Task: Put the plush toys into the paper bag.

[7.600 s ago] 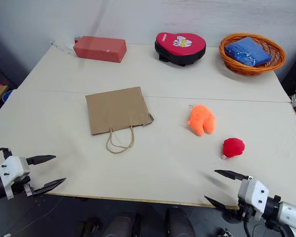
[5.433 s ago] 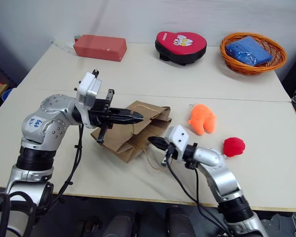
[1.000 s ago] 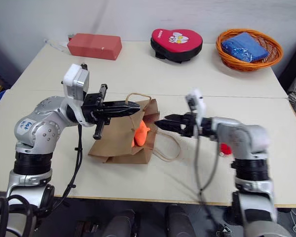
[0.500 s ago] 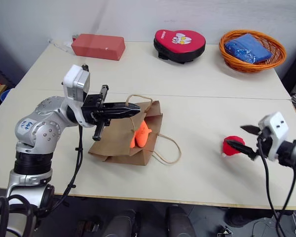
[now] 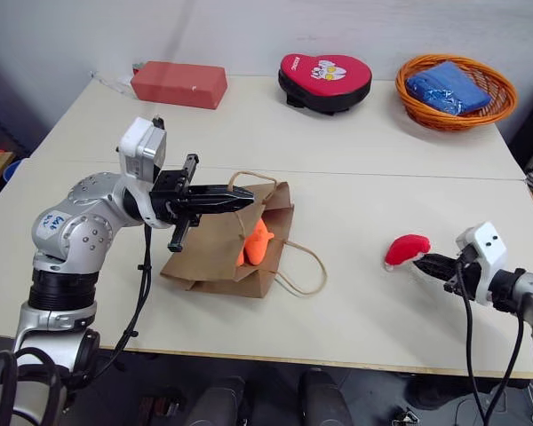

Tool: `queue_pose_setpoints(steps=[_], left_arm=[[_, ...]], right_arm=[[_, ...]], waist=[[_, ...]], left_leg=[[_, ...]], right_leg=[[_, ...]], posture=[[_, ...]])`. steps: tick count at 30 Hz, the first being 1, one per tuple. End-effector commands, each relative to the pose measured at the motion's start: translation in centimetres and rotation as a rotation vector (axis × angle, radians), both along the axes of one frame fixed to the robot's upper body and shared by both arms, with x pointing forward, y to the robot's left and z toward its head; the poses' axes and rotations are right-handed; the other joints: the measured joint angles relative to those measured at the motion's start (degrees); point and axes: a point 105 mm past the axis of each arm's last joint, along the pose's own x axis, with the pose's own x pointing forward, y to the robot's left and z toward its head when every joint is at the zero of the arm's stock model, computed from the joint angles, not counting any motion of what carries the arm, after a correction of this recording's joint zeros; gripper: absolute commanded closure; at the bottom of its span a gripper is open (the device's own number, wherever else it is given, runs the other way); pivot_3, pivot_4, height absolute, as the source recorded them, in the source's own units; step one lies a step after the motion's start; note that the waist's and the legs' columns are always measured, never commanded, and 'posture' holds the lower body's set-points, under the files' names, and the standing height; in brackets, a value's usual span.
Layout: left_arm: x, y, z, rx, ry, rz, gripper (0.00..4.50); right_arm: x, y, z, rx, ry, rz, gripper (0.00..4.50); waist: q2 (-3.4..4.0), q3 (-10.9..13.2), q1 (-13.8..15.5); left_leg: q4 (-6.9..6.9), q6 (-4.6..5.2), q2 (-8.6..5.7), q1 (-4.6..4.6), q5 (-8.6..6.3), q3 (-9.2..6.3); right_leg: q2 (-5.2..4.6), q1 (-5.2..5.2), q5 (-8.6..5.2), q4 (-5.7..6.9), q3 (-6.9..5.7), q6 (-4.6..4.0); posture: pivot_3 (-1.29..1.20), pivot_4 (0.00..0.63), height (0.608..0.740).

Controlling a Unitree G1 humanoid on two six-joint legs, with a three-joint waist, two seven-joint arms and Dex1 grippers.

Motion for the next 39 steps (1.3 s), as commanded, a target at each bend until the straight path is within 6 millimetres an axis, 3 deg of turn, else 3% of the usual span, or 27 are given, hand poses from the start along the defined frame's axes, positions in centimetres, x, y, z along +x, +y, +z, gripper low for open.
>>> queue_pose_setpoints(steps=[1,5,9,16,19,24,30,33,39], left_arm=[[-0.5,-0.1,1.1,-0.003,-0.061,-0.015,4.5],[-0.5,0.0,1.0,0.001,-0.064,-0.013,4.5],[-0.5,0.0,0.9,0.005,-0.066,-0.011,4.5],[-0.4,0.1,0.9,0.007,-0.071,-0.007,4.5],[-0.3,0.0,0.9,0.005,-0.073,-0.005,4.5],[-0.4,-0.1,0.9,-0.001,-0.074,-0.003,4.5],[-0.4,0.0,0.8,-0.003,-0.073,0.007,4.5],[-0.4,-0.1,0.8,-0.004,-0.073,0.008,4.5],[-0.3,0.0,1.0,-0.004,-0.078,0.013,4.5]], right_arm=[[-0.3,0.6,1.7,0.005,-0.041,0.053,4.44],[-0.5,-0.6,2.5,-0.031,-0.012,-0.001,4.44],[-1.0,-0.6,3.4,-0.098,-0.036,0.035,3.59],[-1.4,1.0,4.5,-0.393,-0.134,0.28,1.13],[-1.3,1.0,3.4,-0.559,-0.122,0.383,0.13],[-0.4,0.2,1.8,-0.675,-0.056,0.426,0.13],[2.2,0.5,1.1,-0.7,-0.138,0.412,0.13],[3.1,0.5,0.6,-0.704,-0.16,0.405,0.72],[3.4,1.1,1.3,-0.631,-0.181,0.425,2.63]], waist=[[0.0,0.0,0.0],[0.0,0.0,0.02],[0.0,0.0,0.06],[0.0,0.0,-0.09],[0.0,0.0,-0.05],[0.0,0.0,-0.05],[-0.01,0.0,-0.27],[-0.01,0.0,-0.2],[-0.01,0.0,-0.17]], left_leg=[[0.0,0.0,0.0,0.0,0.0,0.0],[0.0,0.0,0.0,0.0,0.0,0.0],[0.0,0.0,0.0,0.0,0.0,-0.01],[0.0,0.0,0.01,0.01,0.0,0.02],[0.0,0.0,0.01,0.01,0.0,0.01],[0.02,0.0,0.0,0.0,0.0,0.0],[0.07,-0.01,0.01,0.02,0.01,0.0],[0.07,-0.02,0.02,0.01,0.01,0.0],[0.09,-0.03,0.02,0.0,0.01,-0.02]], right_leg=[[0.0,0.0,0.0,0.0,0.0,0.0],[0.0,0.0,0.0,0.01,-0.01,0.0],[0.0,0.0,0.0,0.01,-0.01,0.0],[0.02,0.0,0.0,0.02,0.0,0.0],[0.03,0.0,0.0,0.01,-0.01,0.0],[0.01,0.0,0.0,-0.01,-0.01,0.0],[0.01,0.01,0.0,0.0,-0.02,0.0],[0.02,-0.01,0.0,0.02,-0.03,0.0],[0.01,0.01,0.0,0.02,-0.05,0.0]], posture=[[0.0,0.15,0.74],[0.0,0.15,0.74],[0.0,0.15,0.74],[0.0,0.15,0.74],[0.0,0.15,0.74],[0.0,0.15,0.74],[0.0,0.15,0.74],[0.0,0.15,0.74],[0.0,0.15,0.74]])
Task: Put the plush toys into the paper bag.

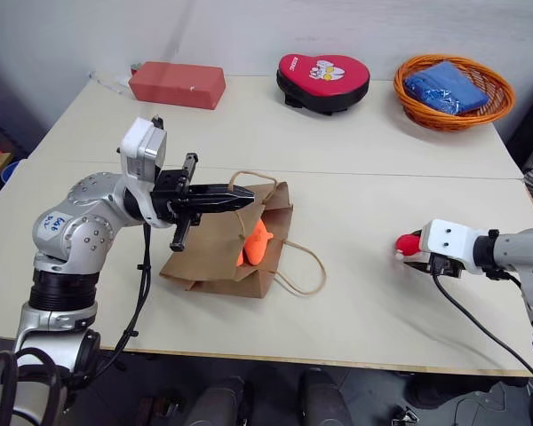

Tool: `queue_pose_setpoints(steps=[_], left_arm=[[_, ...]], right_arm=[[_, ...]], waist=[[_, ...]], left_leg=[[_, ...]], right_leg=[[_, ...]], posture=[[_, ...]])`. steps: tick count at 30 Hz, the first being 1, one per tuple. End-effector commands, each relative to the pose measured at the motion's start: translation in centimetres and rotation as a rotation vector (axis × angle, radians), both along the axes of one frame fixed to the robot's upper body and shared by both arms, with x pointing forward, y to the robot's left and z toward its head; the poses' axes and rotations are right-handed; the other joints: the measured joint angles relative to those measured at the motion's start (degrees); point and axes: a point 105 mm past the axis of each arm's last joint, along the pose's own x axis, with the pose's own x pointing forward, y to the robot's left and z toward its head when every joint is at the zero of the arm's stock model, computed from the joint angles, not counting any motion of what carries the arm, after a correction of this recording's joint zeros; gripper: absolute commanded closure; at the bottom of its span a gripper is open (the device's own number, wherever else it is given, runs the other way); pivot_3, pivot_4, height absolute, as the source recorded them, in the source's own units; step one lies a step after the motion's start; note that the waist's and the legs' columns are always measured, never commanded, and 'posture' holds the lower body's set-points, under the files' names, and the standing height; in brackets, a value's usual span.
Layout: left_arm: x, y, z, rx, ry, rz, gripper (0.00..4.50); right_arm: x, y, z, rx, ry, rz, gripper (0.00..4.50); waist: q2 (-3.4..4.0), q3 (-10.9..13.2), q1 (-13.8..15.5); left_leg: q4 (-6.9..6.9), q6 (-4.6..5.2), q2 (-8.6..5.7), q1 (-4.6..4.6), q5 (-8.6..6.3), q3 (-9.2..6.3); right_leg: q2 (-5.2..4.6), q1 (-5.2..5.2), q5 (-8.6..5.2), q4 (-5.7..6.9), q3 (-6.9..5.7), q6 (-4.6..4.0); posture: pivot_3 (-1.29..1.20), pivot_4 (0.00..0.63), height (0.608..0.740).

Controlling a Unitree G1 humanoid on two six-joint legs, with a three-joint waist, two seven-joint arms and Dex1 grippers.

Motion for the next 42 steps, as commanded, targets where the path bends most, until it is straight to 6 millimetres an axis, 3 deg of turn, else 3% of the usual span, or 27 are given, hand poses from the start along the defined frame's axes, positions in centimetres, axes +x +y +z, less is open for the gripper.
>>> queue_pose_setpoints(steps=[1,3,6,9,13,17,22,24,31,35,39,42], left_arm=[[-0.5,0.1,1.1,-0.003,-0.06,-0.006,4.5],[-0.5,0.1,1.1,-0.002,-0.061,-0.006,4.5],[-0.5,0.0,1.3,-0.004,-0.063,-0.016,4.5],[-0.6,-0.2,1.4,-0.007,-0.062,-0.03,4.5],[-0.6,-0.4,1.5,-0.004,-0.059,-0.056,4.5],[-0.6,-0.8,1.8,-0.013,-0.067,-0.072,4.5],[-0.5,-1.0,1.9,-0.026,-0.073,-0.061,4.5],[-0.4,-1.0,1.8,-0.034,-0.073,-0.053,4.5],[-0.3,-1.4,1.7,-0.086,-0.082,-0.034,4.5],[-0.3,-1.4,1.7,-0.106,-0.089,-0.02,4.5],[-0.4,-1.3,1.7,-0.114,-0.093,-0.003,4.5],[-0.7,-0.9,1.5,-0.107,-0.09,0.008,4.5]], right_arm=[[-0.4,1.3,0.8,0.106,0.033,0.048,3.02],[-0.7,3.0,2.0,0.238,0.057,0.09,3.59],[-1.5,8.8,5.1,0.517,0.171,0.197,4.25],[-1.6,12.1,4.9,0.589,0.315,0.164,4.3],[0.0,16.2,5.7,0.719,0.33,0.163,4.3],[-0.8,21.9,5.0,0.777,0.475,0.268,4.3],[-2.9,25.6,4.2,0.803,0.69,0.356,4.3],[-2.8,26.6,4.3,0.858,0.767,0.349,4.3],[0.2,30.1,1.0,0.84,0.843,0.136,4.3],[1.9,31.3,0.8,0.92,0.802,0.038,4.3],[0.6,31.1,1.0,0.896,0.85,0.093,2.92],[0.0,29.4,1.7,0.86,0.82,0.119,1.82]], waist=[[0.0,0.0,0.01],[0.0,0.0,0.05],[0.01,0.0,-0.44],[0.03,0.0,-0.44],[-0.05,-0.03,-0.03],[-0.05,-0.03,0.09],[-0.05,-0.03,0.01],[-0.05,-0.03,-0.12],[-0.04,-0.04,-1.6],[-0.04,-0.04,-2.14],[-0.04,-0.04,-2.68],[-0.04,-0.04,-2.65]], left_leg=[[0.0,0.0,0.0,0.0,0.0,-0.01],[0.0,0.0,0.0,0.0,0.0,-0.01],[0.03,0.0,0.03,-0.01,0.0,0.0],[0.04,-0.08,0.05,-0.01,0.04,-0.12],[0.07,-0.11,0.05,-0.02,0.03,-0.23],[0.05,-0.11,0.0,-0.21,0.03,-0.29],[0.04,-0.1,-0.01,-0.25,0.03,-0.34],[0.05,-0.1,-0.02,-0.25,0.03,-0.36],[0.03,-0.15,-0.02,-0.22,0.06,-0.36],[-0.01,-0.15,-0.02,-0.22,0.06,-0.34],[-0.02,-0.17,-0.01,-0.22,0.07,-0.35],[-0.01,-0.17,-0.03,-0.23,0.07,-0.37]], right_leg=[[0.0,0.0,0.0,0.0,-0.01,0.0],[0.0,0.0,0.0,0.0,-0.01,0.0],[0.01,-0.02,0.0,0.04,0.02,0.0],[0.03,-0.06,0.0,0.12,-0.01,0.0],[0.01,-0.02,0.0,0.02,-0.06,-0.01],[-0.04,-0.17,0.0,0.0,-0.14,-0.01],[-0.06,-0.17,0.0,0.07,-0.19,-0.01],[-0.06,-0.16,0.0,0.03,-0.21,-0.01],[-0.05,-0.23,0.0,0.26,-0.23,-0.01],[-0.05,-0.27,0.0,0.34,-0.22,-0.01],[-0.05,-0.28,0.0,0.38,-0.24,-0.01],[-0.07,-0.26,0.0,0.34,-0.25,-0.01]], posture=[[0.0,0.15,0.74],[0.0,0.15,0.74],[0.0,0.15,0.74],[0.0,0.15,0.74],[0.0,0.15,0.74],[0.0,0.15,0.74],[0.0,0.15,0.74],[0.0,0.15,0.74],[0.0,0.15,0.74],[0.0,0.15,0.74],[0.0,0.15,0.74],[0.0,0.15,0.74]])
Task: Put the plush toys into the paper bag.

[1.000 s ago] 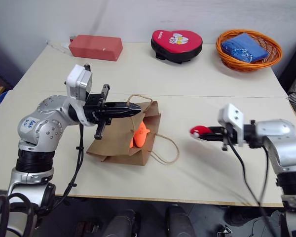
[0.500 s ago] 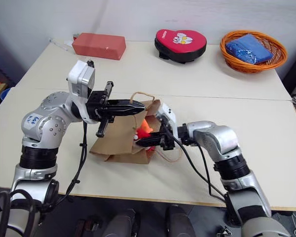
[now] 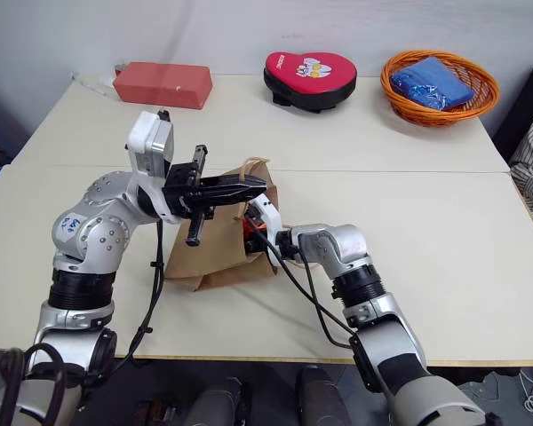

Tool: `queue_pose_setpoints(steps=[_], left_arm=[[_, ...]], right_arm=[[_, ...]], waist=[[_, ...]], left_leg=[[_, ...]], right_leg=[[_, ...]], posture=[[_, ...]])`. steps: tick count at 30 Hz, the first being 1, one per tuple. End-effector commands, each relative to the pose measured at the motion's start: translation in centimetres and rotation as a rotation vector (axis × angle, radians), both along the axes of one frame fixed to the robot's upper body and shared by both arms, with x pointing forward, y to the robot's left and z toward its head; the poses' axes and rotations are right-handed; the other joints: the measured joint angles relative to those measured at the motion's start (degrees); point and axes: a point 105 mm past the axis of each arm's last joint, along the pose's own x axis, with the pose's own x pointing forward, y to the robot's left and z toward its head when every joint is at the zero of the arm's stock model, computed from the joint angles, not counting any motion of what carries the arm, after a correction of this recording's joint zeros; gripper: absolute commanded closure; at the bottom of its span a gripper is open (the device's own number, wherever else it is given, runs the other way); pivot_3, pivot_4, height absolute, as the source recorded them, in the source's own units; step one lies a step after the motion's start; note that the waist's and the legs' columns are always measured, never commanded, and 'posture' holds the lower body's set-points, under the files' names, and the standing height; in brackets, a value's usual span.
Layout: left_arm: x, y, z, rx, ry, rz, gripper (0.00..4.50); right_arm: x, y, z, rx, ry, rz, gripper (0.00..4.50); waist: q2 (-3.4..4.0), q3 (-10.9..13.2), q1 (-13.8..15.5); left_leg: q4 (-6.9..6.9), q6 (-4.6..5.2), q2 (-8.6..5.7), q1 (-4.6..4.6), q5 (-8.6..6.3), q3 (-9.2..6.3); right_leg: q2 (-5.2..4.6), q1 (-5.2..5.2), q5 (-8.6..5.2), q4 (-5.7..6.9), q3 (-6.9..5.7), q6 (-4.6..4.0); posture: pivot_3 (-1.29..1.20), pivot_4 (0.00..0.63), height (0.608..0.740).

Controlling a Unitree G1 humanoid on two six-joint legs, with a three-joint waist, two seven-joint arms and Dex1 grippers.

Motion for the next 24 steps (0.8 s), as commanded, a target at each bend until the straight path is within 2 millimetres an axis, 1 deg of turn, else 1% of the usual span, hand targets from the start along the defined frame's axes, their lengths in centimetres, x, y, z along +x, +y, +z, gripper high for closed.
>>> queue_pose_setpoints(steps=[1,5,6,10,12,13,16,18,20,22,24], left_arm=[[-0.9,0.6,0.8,-0.01,-0.055,0.005,4.5],[-1.1,0.9,0.6,-0.001,-0.049,0.013,4.5],[-1.1,0.9,0.6,0.001,-0.048,0.014,4.5],[-1.2,0.8,0.4,0.004,-0.045,0.013,4.5],[-1.3,0.7,0.4,0.005,-0.045,0.01,4.5],[-1.3,0.6,0.4,0.005,-0.046,0.009,4.5],[-1.4,0.6,0.6,0.006,-0.049,0.009,4.5],[-1.4,0.7,0.6,0.009,-0.05,0.012,4.5],[-1.3,0.8,0.6,0.011,-0.05,0.015,4.5],[-1.3,0.9,0.6,0.013,-0.05,0.017,4.5],[-1.4,0.9,0.6,0.013,-0.05,0.019,4.5]], right_arm=[[-0.9,-1.6,2.1,0.016,-0.061,0.05,1.47],[-0.6,-4.1,3.0,-0.002,-0.081,0.038,0.2],[-0.4,-4.6,3.2,-0.004,-0.087,0.032,0.03],[0.3,-5.9,3.6,-0.008,-0.133,0.008,0.03],[0.8,-6.8,3.8,-0.016,-0.19,-0.005,0.03],[0.9,-7.4,4.0,-0.018,-0.23,-0.005,0.03],[0.5,-9.7,4.4,-0.044,-0.321,0.025,0.03],[0.2,-11.4,4.5,-0.107,-0.401,0.054,0.03],[0.5,-12.6,5.4,-0.101,-0.415,-0.004,0.03],[0.6,-13.9,5.9,-0.095,-0.383,-0.053,0.03],[0.6,-15.7,5.3,-0.153,-0.349,-0.087,0.03]], waist=[[0.0,0.0,0.0],[0.0,0.0,0.01],[0.0,0.0,0.02],[0.0,0.0,-0.1],[0.0,0.0,-0.08],[-0.01,0.0,-0.02],[-0.01,0.01,0.41],[-0.01,0.01,1.28],[-0.02,0.01,1.38],[-0.02,0.01,1.32],[-0.01,0.01,1.32]], left_leg=[[0.0,0.0,0.0,0.0,0.0,0.0],[-0.04,0.0,0.0,0.0,0.0,0.01],[-0.05,0.0,0.0,0.0,0.0,0.01],[-0.08,0.0,0.0,0.0,0.0,0.03],[-0.09,0.0,0.0,0.0,0.0,0.03],[-0.09,0.0,0.0,0.0,0.0,0.03],[-0.09,0.01,0.0,0.0,-0.01,0.04],[-0.09,0.02,0.0,0.0,-0.01,0.04],[-0.09,0.04,-0.02,-0.02,-0.02,0.04],[-0.08,0.04,-0.02,-0.02,-0.02,0.07],[-0.08,0.04,-0.01,-0.01,-0.02,0.06]], right_leg=[[0.0,0.0,0.0,0.0,0.0,0.0],[-0.01,0.01,0.0,-0.05,0.01,0.0],[-0.01,0.02,0.0,-0.07,0.01,0.0],[0.0,0.0,0.0,-0.06,0.03,0.0],[0.0,0.0,0.0,-0.07,0.03,0.0],[0.0,0.0,0.0,-0.07,0.03,0.0],[0.0,0.03,0.0,-0.13,0.04,0.0],[0.0,0.06,0.0,-0.25,0.03,0.0],[-0.02,0.07,0.0,-0.4,0.03,0.0],[-0.02,0.08,0.0,-0.39,0.06,0.0],[-0.01,0.06,0.0,-0.39,0.05,0.0]], posture=[[0.0,0.15,0.74],[0.0,0.15,0.74],[0.0,0.15,0.74],[0.0,0.15,0.74],[0.0,0.15,0.74],[0.0,0.15,0.74],[0.0,0.15,0.74],[0.0,0.15,0.74],[0.0,0.15,0.74],[0.0,0.15,0.74],[0.0,0.15,0.74]])
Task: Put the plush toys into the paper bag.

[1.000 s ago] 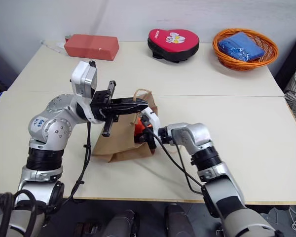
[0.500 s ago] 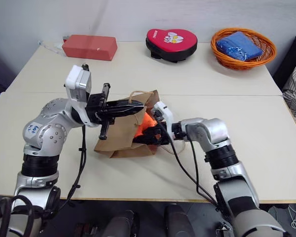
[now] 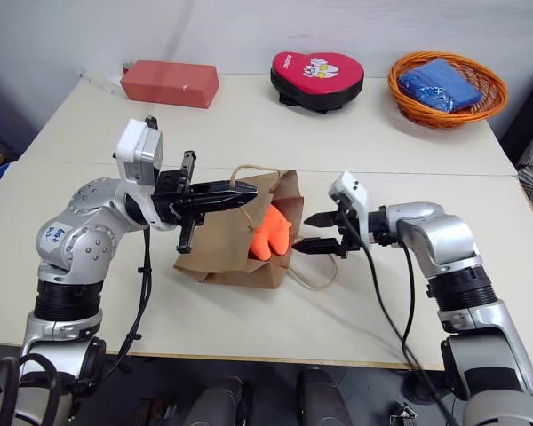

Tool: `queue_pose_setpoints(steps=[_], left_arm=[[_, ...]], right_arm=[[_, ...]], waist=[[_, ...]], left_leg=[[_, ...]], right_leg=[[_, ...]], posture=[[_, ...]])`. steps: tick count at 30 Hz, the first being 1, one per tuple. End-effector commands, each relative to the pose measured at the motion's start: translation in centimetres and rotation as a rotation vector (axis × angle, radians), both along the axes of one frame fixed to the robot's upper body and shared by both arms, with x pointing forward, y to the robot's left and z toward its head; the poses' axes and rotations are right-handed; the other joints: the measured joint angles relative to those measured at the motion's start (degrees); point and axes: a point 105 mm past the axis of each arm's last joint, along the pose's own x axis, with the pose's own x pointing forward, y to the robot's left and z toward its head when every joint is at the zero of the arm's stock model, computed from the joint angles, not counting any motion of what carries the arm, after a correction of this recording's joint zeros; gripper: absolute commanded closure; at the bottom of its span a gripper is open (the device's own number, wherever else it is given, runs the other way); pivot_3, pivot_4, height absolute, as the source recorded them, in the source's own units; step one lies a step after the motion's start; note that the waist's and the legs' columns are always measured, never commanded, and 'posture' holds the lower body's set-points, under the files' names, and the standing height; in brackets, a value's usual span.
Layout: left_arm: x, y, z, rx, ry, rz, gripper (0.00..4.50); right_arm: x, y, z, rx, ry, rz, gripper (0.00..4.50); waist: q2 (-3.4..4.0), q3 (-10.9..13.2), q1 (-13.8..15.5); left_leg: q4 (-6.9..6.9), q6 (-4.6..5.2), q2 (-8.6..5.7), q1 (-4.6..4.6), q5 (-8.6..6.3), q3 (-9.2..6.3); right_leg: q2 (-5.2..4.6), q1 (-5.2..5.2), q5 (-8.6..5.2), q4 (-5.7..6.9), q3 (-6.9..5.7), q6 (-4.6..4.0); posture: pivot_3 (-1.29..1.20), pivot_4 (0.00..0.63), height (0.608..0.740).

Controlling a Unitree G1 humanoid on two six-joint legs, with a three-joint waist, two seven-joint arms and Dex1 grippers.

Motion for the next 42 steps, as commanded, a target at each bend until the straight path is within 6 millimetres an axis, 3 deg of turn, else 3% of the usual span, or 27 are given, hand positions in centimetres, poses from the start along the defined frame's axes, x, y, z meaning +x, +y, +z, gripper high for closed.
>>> queue_pose_setpoints(steps=[1,6,14,17,20,28,36,42], left_arm=[[-0.6,0.2,0.9,-0.015,-0.04,-0.012,4.5],[-0.7,0.3,0.9,-0.012,-0.038,-0.009,4.5],[-0.6,0.2,0.9,-0.013,-0.033,-0.006,4.5],[-0.7,0.1,0.8,-0.009,-0.033,-0.005,4.5],[-0.7,0.1,0.8,-0.006,-0.034,-0.002,4.5],[-0.5,0.3,0.8,-0.005,-0.034,0.006,4.5],[-0.5,0.2,0.9,-0.008,-0.036,0.002,4.5],[-0.4,0.4,0.9,-0.009,-0.034,0.005,4.5]], right_arm=[[-0.2,-2.9,0.5,-0.056,0.005,-0.067,0.03],[-1.6,-6.2,-2.6,-0.121,0.24,-0.192,0.03],[-5.0,-2.7,-6.2,-0.063,0.461,-0.145,0.03],[-4.9,-1.4,-6.0,0.003,0.491,-0.153,0.65],[-4.6,-0.1,-4.9,0.085,0.497,-0.142,1.6],[-4.3,-1.3,-3.1,0.153,0.509,-0.182,4.46],[-4.4,-2.9,-2.0,0.08,0.367,-0.216,4.46],[-6.4,-3.9,-3.0,-0.062,0.397,-0.23,2.54]], waist=[[0.0,0.0,0.1],[0.0,0.0,0.27],[-0.01,-0.01,0.01],[-0.03,-0.02,0.01],[-0.03,-0.02,0.05],[-0.02,-0.02,0.86],[-0.02,-0.01,1.45],[-0.02,-0.01,1.48]], left_leg=[[-0.01,0.0,0.0,0.0,0.0,-0.01],[-0.01,0.0,0.0,0.0,0.0,-0.01],[-0.01,0.0,0.06,0.08,0.0,0.02],[-0.01,0.0,0.05,0.1,0.0,0.02],[-0.01,0.0,0.05,0.1,0.0,0.01],[-0.01,0.0,-0.01,0.06,0.0,0.0],[-0.02,0.01,-0.01,0.06,0.0,0.03],[-0.05,0.03,0.0,0.05,-0.01,0.01]], right_leg=[[0.0,-0.01,0.0,-0.01,-0.01,0.0],[0.0,0.04,0.0,-0.04,0.0,0.0],[0.05,0.06,0.0,0.02,0.03,0.0],[0.04,0.1,0.0,0.0,0.03,0.0],[0.05,0.08,0.0,0.03,0.03,0.0],[-0.02,0.07,0.0,-0.04,0.03,0.0],[-0.01,0.07,0.0,-0.04,0.04,0.0],[0.0,0.08,0.0,-0.12,0.03,0.0]], posture=[[0.0,0.15,0.74],[0.0,0.15,0.74],[0.0,0.15,0.74],[0.0,0.15,0.74],[0.0,0.15,0.74],[0.0,0.15,0.74],[0.0,0.15,0.74],[0.0,0.15,0.74]])
